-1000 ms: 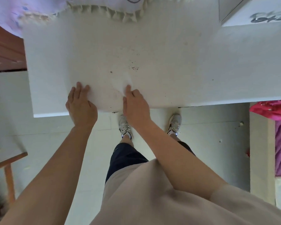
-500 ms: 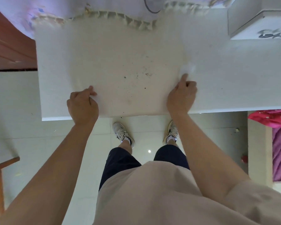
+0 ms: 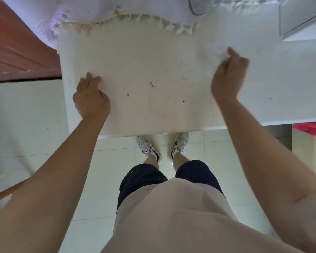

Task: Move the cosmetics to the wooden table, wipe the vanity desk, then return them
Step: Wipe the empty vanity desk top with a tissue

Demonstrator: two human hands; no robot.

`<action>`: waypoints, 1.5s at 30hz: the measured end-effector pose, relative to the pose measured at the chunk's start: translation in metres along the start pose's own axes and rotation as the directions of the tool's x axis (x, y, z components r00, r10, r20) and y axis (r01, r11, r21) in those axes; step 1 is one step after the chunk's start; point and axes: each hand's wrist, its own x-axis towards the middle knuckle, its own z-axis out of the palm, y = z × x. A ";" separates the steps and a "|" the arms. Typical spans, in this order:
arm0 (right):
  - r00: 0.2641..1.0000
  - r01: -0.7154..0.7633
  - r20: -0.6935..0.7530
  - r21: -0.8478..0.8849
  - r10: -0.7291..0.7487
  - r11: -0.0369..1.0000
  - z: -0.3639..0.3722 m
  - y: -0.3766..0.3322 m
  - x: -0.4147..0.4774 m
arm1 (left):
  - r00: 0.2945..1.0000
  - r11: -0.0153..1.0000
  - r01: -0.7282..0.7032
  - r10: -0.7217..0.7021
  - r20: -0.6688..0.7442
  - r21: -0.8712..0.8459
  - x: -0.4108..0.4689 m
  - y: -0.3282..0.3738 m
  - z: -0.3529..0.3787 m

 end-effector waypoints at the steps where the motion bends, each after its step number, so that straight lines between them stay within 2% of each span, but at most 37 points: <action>1: 0.996 -0.092 -0.007 -0.081 0.092 0.992 -0.005 0.013 0.014 | 1.000 0.999 0.003 -0.004 0.024 0.032 -0.001 0.000 0.004; 3: 0.975 -0.200 0.039 -0.286 0.220 0.937 -0.003 0.027 0.027 | 0.999 0.996 0.013 -0.016 0.041 0.089 -0.003 0.000 0.010; 4: 0.975 -0.180 0.058 -0.368 0.215 0.912 0.003 0.025 0.027 | 0.999 0.994 0.013 -0.018 0.043 0.110 -0.004 0.001 0.012; 6: 0.990 -0.013 0.120 -0.421 0.070 0.907 0.025 0.006 0.013 | 0.998 0.989 -0.008 0.000 0.055 0.149 -0.003 0.000 0.013; 8: 0.951 0.239 0.272 -0.361 -0.144 0.901 0.050 -0.027 -0.016 | 0.997 0.983 -0.031 0.018 0.073 0.183 -0.002 -0.002 0.011; 9: 0.895 0.369 0.369 -0.293 -0.252 0.882 0.060 -0.046 -0.034 | 0.997 0.980 -0.036 0.021 0.079 0.195 -0.003 -0.002 0.010; 11: 0.714 0.575 0.551 -0.110 -0.432 0.811 0.074 -0.077 -0.069 | 0.996 0.977 -0.039 0.021 0.087 0.208 -0.002 0.001 0.007; 12: 0.625 0.621 0.608 -0.008 -0.489 0.784 0.078 -0.087 -0.080 | 0.996 0.977 -0.030 0.011 0.089 0.212 -0.002 0.005 0.006; 13: 0.576 0.624 0.621 0.087 -0.532 0.777 0.079 -0.091 -0.084 | 0.996 0.976 -0.011 -0.009 0.091 0.218 -0.001 0.008 0.005; 14: 0.578 0.596 0.595 0.160 -0.558 0.787 0.076 -0.090 -0.080 | 0.995 0.974 0.009 -0.031 0.093 0.226 0.000 0.011 0.004; 15: 0.629 0.547 0.536 0.210 -0.563 0.811 0.071 -0.085 -0.070 | 0.994 0.972 0.026 -0.050 0.097 0.234 0.001 0.014 0.004; 17: 0.794 0.420 0.361 0.255 -0.489 0.871 0.053 -0.061 -0.039 | 0.992 0.968 0.031 -0.060 0.110 0.247 0.002 0.016 0.002; 19: 0.928 0.292 0.200 0.135 -0.315 0.947 0.030 -0.022 -0.001 | 0.989 0.966 0.011 -0.049 0.138 0.260 0.003 0.016 -0.001; 21: 0.993 0.087 0.093 -0.112 -0.076 0.990 0.009 0.017 0.032 | 0.985 0.961 -0.020 -0.028 0.170 0.276 0.003 0.014 -0.004; 23: 0.994 -0.065 0.059 -0.348 0.091 0.935 0.002 0.036 0.041 | 0.980 0.958 -0.043 -0.015 0.197 0.285 0.002 0.011 -0.007; 25: 0.994 -0.058 0.064 -0.405 0.092 0.913 0.011 0.027 0.026 | 0.976 0.957 -0.055 -0.010 0.219 0.286 0.002 0.008 -0.009; 27: 0.995 -0.016 0.089 -0.366 0.053 0.931 0.032 0.000 -0.006 | 0.967 0.945 -0.093 0.011 0.254 0.314 0.003 0.005 -0.012; 32: 0.953 0.217 0.263 -0.259 -0.148 0.941 0.090 -0.083 -0.123 | 0.914 0.893 -0.264 0.111 0.389 0.364 0.017 -0.012 -0.027; 36: 0.875 0.348 0.397 -0.116 -0.278 0.930 0.103 -0.119 -0.167 | 0.859 0.909 -0.367 0.249 0.448 0.197 0.030 -0.036 -0.043; 38: 0.876 0.377 0.349 -0.069 -0.331 0.924 0.092 -0.117 -0.164 | 0.825 0.900 -0.423 0.333 0.457 0.107 0.035 -0.049 -0.048; 41: 0.951 0.273 0.177 -0.099 -0.253 0.957 0.058 -0.093 -0.150 | 0.847 0.919 -0.387 0.387 0.365 -0.077 0.030 -0.073 -0.050; 43: 0.994 0.096 0.066 -0.175 -0.086 0.980 0.029 -0.059 -0.137 | 0.899 0.932 -0.337 0.361 0.247 -0.134 0.017 -0.091 -0.047; 45: 0.988 -0.152 -0.023 -0.238 0.151 0.959 0.003 -0.020 -0.131 | 0.939 0.950 -0.256 0.288 0.190 -0.177 -0.002 -0.106 -0.041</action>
